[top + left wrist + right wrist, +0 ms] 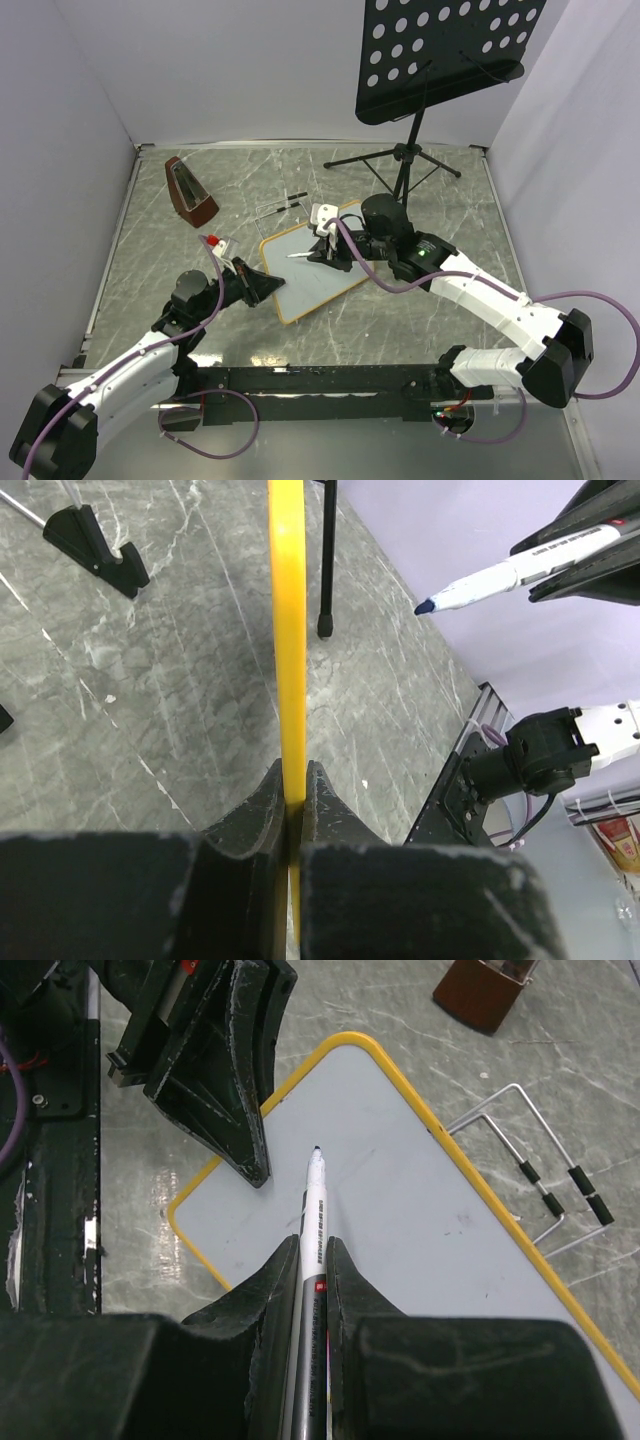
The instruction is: Write a sentence on the whiteboard
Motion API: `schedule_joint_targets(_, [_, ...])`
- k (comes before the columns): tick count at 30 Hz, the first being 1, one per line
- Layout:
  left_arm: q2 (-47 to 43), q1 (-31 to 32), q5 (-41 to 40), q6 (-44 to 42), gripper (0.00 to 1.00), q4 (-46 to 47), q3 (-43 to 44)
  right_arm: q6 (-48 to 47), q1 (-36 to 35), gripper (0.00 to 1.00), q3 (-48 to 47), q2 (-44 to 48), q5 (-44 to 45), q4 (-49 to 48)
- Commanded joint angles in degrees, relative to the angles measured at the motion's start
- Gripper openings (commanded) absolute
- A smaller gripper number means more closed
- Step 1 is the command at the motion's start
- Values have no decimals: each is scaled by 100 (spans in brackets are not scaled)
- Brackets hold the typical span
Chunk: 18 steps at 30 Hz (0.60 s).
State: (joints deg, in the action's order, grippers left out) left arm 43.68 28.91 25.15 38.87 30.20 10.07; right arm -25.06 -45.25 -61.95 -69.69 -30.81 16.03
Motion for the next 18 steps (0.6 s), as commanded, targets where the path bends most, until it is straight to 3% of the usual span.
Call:
schedule_joint_targets(1, [-132,19,-80,226,1,865,101,159,-45,0,78,219,93,-399])
schedule_joint_targets(18, [-70,19,-115,358,1,980,75,783,-97,0,473,166,417,-1137])
